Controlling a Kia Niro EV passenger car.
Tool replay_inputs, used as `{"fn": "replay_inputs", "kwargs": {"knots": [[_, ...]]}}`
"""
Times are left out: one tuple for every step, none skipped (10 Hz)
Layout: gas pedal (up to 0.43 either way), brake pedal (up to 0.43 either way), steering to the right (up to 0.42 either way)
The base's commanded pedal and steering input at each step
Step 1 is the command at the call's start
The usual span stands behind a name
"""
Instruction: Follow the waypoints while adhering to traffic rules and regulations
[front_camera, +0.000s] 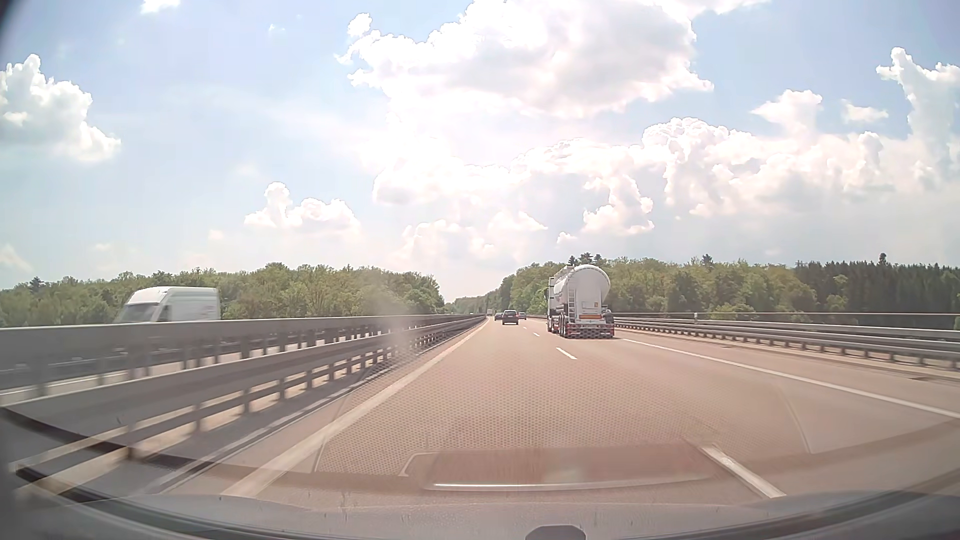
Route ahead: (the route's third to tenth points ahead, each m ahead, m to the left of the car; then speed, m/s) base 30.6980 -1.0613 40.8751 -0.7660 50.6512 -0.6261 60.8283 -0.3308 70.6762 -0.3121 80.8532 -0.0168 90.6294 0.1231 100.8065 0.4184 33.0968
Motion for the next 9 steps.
{"fn": "replay_inputs", "kwargs": {"knots": [[0.390,0.000,-0.004],[0.390,0.000,-0.004],[0.390,0.000,-0.005],[0.378,0.000,-0.005],[0.378,0.000,-0.005],[0.378,0.000,-0.005],[0.378,0.000,-0.004],[0.378,0.000,-0.004],[0.378,0.000,-0.004]]}}
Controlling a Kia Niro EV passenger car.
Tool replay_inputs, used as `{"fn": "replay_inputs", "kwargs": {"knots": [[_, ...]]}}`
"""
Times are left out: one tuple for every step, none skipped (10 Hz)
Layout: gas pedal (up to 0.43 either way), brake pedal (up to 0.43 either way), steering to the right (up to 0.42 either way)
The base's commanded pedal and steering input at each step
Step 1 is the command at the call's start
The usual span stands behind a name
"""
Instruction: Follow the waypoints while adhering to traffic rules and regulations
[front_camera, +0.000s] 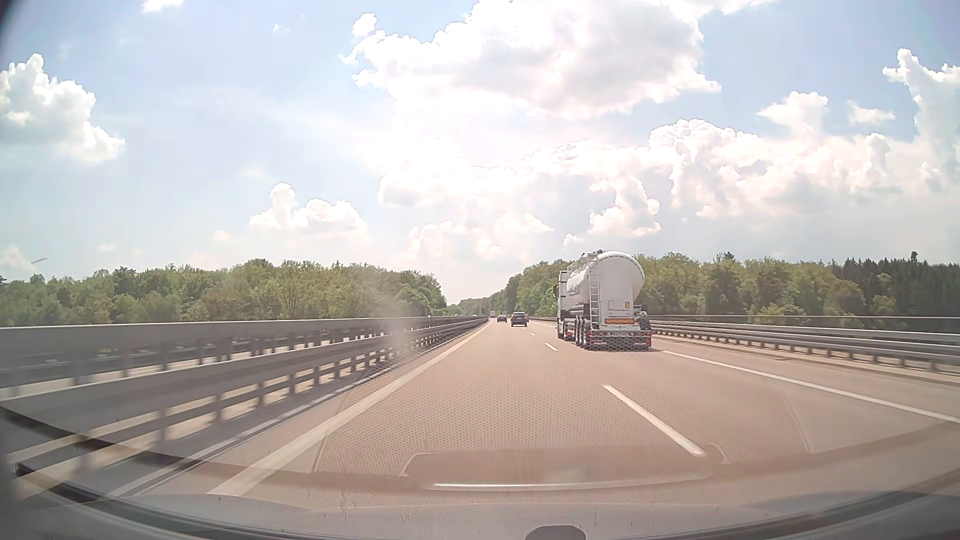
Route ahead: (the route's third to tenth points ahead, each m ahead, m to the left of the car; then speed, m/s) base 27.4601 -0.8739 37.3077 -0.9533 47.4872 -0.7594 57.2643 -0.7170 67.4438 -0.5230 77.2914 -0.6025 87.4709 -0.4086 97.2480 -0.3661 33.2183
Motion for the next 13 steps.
{"fn": "replay_inputs", "kwargs": {"knots": [[0.378,0.000,-0.004],[0.378,0.000,-0.004],[0.378,0.000,-0.004],[0.378,0.000,-0.004],[0.378,0.000,-0.004],[0.378,0.000,-0.004],[0.378,0.000,-0.004],[0.378,0.000,-0.004],[0.378,0.000,-0.004],[0.378,0.000,-0.004],[0.370,0.000,-0.004],[0.358,0.000,-0.004],[0.358,0.000,-0.003]]}}
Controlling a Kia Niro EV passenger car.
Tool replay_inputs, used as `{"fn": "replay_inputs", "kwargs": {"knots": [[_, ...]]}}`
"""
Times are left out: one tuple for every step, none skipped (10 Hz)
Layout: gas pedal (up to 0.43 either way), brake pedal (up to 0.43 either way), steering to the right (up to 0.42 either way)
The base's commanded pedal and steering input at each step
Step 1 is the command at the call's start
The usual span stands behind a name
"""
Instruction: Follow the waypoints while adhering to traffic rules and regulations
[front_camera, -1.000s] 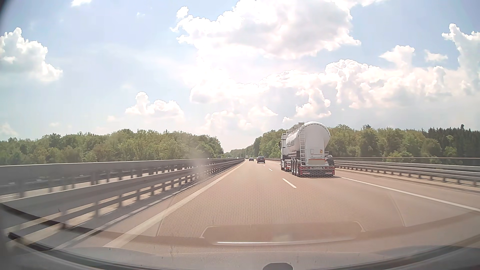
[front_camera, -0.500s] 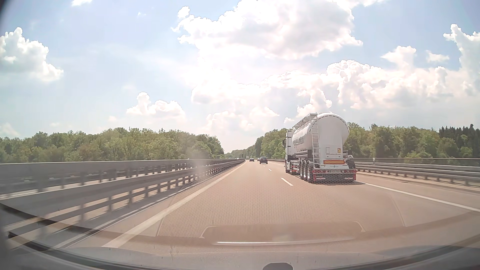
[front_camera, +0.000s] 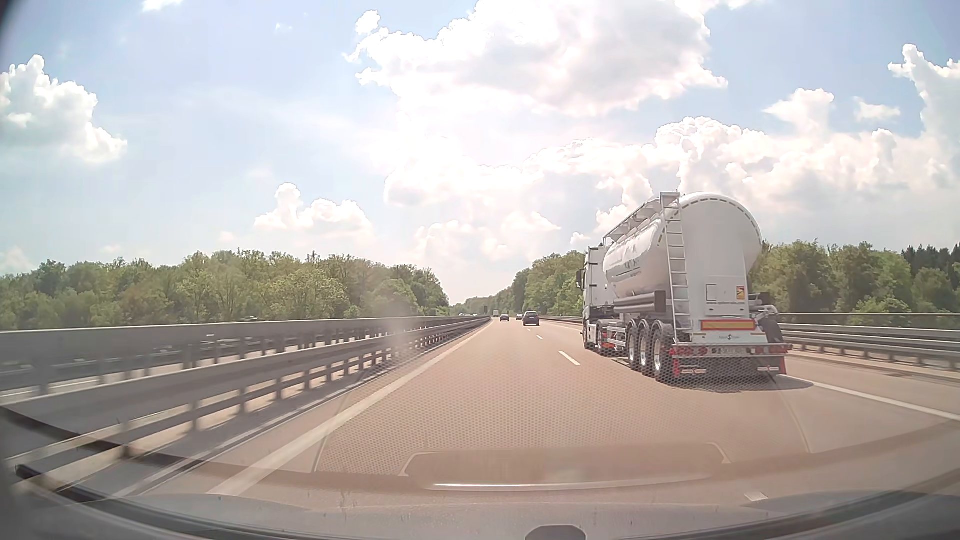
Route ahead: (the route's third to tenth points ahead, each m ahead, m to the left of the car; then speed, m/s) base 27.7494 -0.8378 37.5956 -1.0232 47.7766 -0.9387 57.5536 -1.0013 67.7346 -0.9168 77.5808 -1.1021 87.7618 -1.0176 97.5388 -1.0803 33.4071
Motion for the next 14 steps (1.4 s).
{"fn": "replay_inputs", "kwargs": {"knots": [[0.358,0.000,-0.003],[0.358,0.000,-0.003],[0.358,0.000,-0.004],[0.350,0.000,-0.004],[0.350,0.000,-0.004],[0.350,0.000,-0.003],[0.350,0.000,-0.004],[0.350,0.000,-0.003],[0.350,0.000,-0.004],[0.350,0.000,-0.004],[0.350,0.000,-0.004],[0.350,0.000,-0.004],[0.350,0.000,-0.004],[0.350,0.000,-0.004]]}}
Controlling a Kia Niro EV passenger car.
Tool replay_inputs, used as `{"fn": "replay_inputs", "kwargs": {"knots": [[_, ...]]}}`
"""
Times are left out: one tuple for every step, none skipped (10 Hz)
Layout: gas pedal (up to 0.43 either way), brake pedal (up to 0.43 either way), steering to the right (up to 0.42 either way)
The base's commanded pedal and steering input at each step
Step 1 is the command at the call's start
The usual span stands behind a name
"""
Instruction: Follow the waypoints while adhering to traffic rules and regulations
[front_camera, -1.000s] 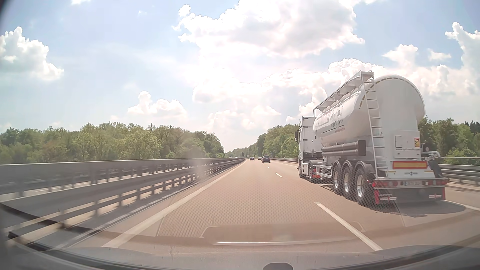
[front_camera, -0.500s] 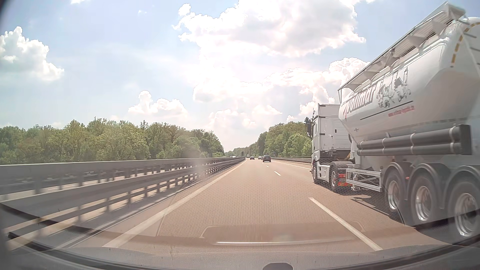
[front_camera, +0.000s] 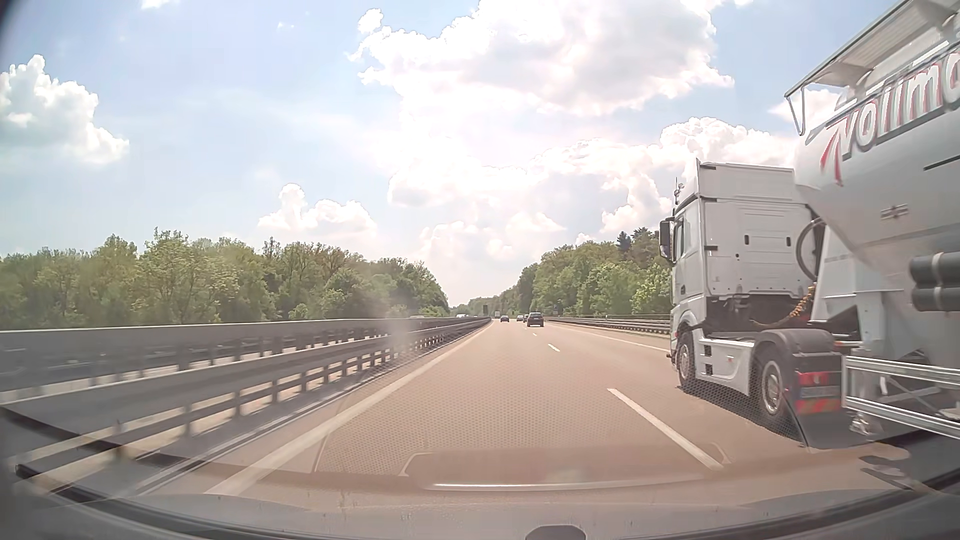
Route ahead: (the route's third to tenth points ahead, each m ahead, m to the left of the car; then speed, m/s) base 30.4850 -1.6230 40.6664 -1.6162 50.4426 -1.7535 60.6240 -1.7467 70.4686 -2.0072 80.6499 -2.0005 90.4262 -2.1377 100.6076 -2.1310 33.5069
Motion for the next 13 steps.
{"fn": "replay_inputs", "kwargs": {"knots": [[0.350,0.000,-0.004],[0.350,0.000,-0.004],[0.350,0.000,-0.003],[0.339,0.000,-0.003],[0.331,0.000,-0.003],[0.331,0.000,-0.003],[0.331,0.000,-0.003],[0.331,0.000,-0.003],[0.331,0.000,-0.003],[0.331,0.000,-0.003],[0.331,0.000,-0.003],[0.331,0.000,-0.003],[0.331,0.000,-0.003]]}}
